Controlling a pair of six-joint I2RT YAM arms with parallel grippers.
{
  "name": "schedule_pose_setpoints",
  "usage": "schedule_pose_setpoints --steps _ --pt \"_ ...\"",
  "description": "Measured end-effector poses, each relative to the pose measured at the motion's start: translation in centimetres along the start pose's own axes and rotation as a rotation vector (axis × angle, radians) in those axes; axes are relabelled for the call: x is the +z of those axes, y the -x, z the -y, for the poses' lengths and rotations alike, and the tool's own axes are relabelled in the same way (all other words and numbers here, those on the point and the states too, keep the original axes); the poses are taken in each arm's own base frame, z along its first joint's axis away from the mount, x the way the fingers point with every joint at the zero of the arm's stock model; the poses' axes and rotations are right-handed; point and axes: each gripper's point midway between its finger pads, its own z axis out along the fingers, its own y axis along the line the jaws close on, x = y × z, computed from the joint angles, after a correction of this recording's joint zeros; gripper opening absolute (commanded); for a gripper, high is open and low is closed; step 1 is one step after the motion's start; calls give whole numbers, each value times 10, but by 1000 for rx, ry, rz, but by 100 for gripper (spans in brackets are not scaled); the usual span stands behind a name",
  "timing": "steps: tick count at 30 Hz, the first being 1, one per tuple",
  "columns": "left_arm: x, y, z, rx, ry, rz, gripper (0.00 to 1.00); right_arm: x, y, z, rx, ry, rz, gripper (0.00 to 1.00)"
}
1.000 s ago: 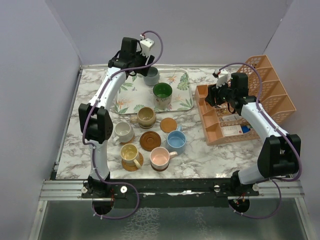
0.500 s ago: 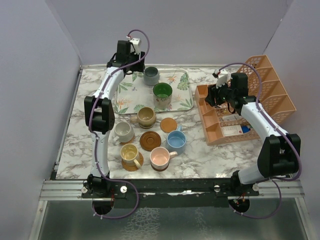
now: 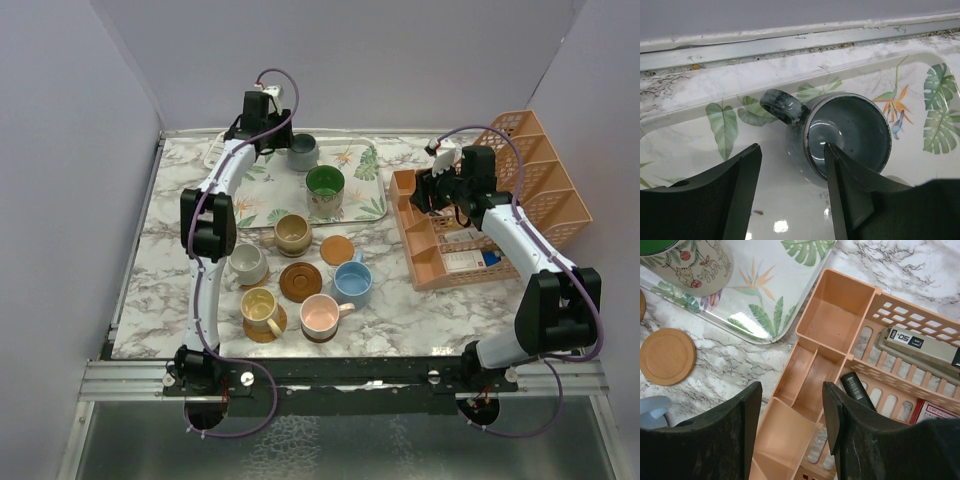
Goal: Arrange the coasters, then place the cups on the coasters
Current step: Pick up the cup from the tray.
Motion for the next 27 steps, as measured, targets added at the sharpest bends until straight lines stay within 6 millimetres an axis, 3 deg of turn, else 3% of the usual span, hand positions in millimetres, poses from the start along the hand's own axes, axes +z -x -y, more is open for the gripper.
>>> schedule_pose_setpoints --steps 7,18,27 --pt "18 -15 3 0 -6 -21 50 0 0 0 0 1 -1 53" --pt "22 -22 1 18 -1 -29 30 0 -3 -1 4 3 -10 53" --pt "23 -39 -26 11 33 -63 16 0 -3 -1 1 5 -11 54"
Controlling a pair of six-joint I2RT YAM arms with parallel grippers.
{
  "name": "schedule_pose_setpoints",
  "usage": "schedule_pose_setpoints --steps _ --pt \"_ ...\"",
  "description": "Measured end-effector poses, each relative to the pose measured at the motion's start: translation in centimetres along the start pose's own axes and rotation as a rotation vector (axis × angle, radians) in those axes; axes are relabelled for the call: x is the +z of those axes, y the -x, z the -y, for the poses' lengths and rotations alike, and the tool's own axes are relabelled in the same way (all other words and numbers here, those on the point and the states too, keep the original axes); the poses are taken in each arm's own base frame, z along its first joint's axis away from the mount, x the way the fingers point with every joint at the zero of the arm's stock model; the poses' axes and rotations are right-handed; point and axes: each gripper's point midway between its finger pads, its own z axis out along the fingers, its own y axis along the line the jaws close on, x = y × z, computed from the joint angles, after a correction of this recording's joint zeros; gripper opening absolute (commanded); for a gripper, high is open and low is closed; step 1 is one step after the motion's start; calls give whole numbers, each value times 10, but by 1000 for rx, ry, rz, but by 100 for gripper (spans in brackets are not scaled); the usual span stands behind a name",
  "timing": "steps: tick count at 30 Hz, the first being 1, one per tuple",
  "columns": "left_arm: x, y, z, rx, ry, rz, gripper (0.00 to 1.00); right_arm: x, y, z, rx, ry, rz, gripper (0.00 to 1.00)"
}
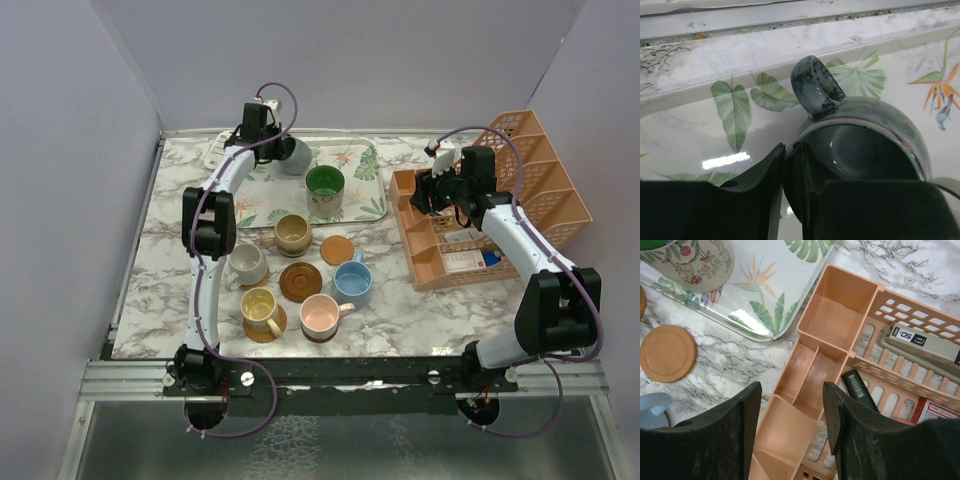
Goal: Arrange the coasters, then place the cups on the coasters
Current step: Pick up the cup from the tray.
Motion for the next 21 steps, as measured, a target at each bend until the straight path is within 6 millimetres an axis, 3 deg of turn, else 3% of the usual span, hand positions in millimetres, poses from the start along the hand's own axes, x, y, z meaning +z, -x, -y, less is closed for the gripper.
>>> schedule_pose_setpoints --steps 6,14,21 --pt "-3 -3 -12 -14 12 -12 0 0 0 -1 -3 3 1 55" --pt "-10 -2 -16 -20 19 -21 0 0 0 -1 -3 6 1 57" --pt "-40 3 -10 -9 23 -47 0 2 -1 -1 1 11 -3 56"
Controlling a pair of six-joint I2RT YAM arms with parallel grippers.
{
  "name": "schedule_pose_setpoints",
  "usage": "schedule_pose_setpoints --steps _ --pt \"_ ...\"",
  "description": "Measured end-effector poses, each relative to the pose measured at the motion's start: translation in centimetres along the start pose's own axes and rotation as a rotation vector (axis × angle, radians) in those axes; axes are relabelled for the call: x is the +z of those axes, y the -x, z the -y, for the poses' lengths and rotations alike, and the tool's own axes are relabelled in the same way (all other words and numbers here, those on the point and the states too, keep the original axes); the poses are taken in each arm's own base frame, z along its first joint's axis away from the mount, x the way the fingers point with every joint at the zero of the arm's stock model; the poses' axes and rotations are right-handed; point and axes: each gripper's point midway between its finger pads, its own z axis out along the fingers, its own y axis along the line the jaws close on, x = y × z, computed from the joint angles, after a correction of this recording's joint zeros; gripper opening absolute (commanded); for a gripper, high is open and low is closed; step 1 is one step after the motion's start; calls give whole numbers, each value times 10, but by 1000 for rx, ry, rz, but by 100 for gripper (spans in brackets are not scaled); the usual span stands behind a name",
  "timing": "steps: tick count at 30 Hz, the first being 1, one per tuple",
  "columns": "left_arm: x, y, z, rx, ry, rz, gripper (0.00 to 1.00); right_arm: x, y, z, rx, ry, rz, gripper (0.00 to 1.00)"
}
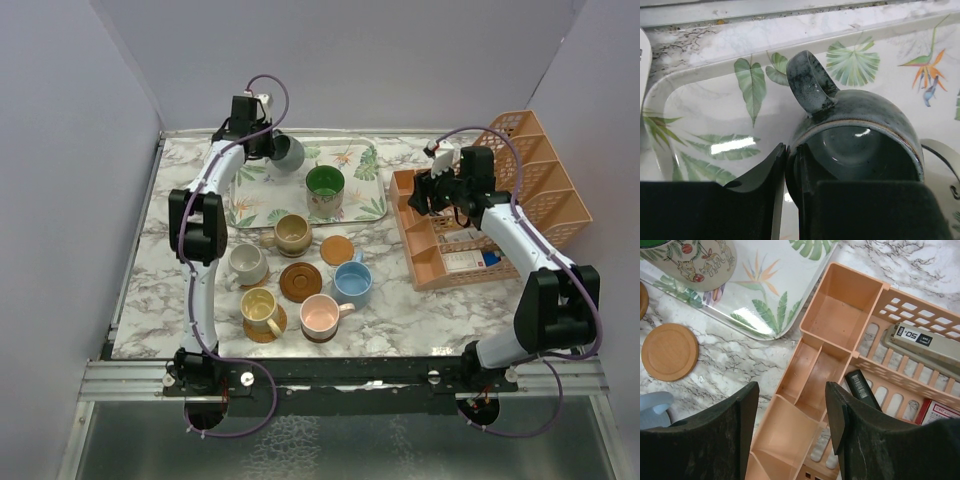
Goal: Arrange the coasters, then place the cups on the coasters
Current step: Pick up the cup from the tray.
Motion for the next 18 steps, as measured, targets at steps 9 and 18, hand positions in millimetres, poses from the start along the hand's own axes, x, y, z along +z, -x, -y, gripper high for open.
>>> schedule_pose_setpoints --steps 9,18 --pt "-77 46 27 21 -48 103 0 -5 35 -12 29 56 66 56" --pt "-128 59 74 86 -75 169 0 -9 135 -54 -63 159 231 57"
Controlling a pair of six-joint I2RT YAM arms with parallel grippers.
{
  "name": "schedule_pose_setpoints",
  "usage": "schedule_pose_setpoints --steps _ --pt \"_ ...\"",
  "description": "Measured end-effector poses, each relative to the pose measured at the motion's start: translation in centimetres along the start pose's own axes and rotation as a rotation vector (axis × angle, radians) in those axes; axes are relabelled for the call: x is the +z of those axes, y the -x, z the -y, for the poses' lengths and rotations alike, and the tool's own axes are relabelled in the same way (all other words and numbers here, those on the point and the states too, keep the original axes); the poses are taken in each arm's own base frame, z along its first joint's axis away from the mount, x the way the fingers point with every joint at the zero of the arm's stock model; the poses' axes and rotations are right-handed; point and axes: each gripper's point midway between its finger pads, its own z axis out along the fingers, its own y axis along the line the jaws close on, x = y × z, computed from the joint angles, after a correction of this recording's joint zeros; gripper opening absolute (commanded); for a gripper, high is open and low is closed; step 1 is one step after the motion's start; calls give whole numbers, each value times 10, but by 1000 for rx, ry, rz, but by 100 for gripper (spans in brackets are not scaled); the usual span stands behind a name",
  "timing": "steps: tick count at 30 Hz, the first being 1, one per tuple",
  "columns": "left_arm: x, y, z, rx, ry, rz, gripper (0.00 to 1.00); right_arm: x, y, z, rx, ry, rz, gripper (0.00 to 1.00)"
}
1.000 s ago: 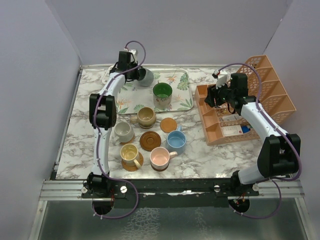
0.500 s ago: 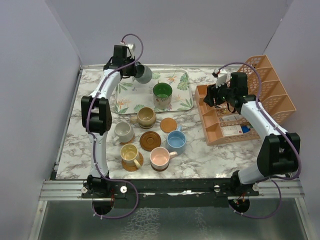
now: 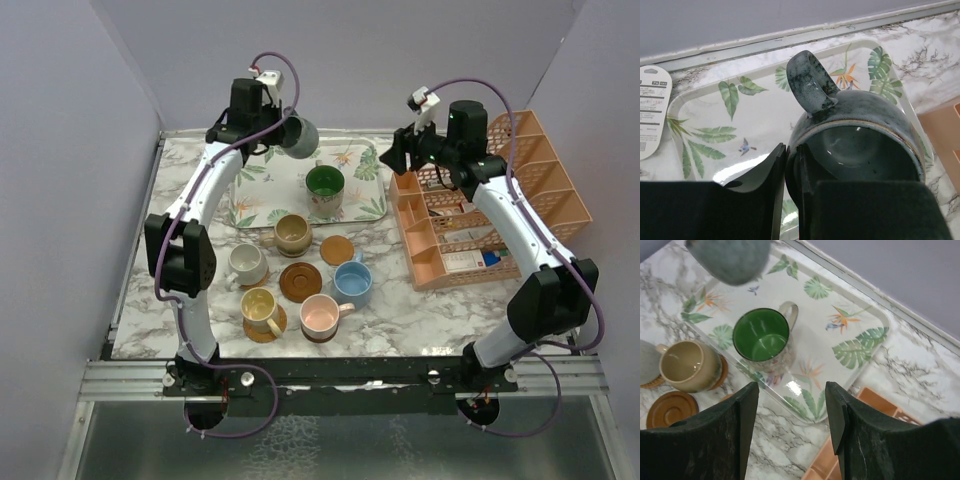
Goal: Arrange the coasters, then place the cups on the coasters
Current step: Pick up the cup from the tray, then place the cup on the coaster.
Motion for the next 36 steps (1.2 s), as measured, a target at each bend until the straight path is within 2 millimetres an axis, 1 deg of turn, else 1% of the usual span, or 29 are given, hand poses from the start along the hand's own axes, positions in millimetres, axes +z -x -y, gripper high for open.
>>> schedule_pose_setpoints --steps 2,4,5,6,10,13,16,20,24,27,33,36 --pt "-3 0 18 25 11 8 0 6 16 -13 -16 32 24 57" --pt "-6 -3 41 51 15 14 0 13 34 -26 -31 69 52 57" --pt "-7 -4 51 63 18 17 0 15 40 -31 -34 82 60 57" --pt "-8 -5 58 73 26 19 0 18 48 -38 -43 98 72 57" --pt "-10 -12 98 119 44 30 0 23 65 -62 -61 139 93 57" --pt "-12 -16 116 140 66 38 0 25 73 -66 -49 121 102 56" --pt "-14 -18 125 150 95 47 0 28 71 -58 -16 76 93 56" --pt "-18 -18 128 157 141 57 0 36 60 -49 26 29 66 56" --pt "-25 -12 130 161 189 79 0 45 49 -40 61 -10 37 56" --pt "-29 -8 138 165 202 97 0 47 41 -39 83 -20 20 56" --pt "-34 -11 151 182 216 106 0 48 39 -35 105 -46 15 53" --pt "-36 -13 157 190 222 110 0 53 33 -30 121 -70 1 51"
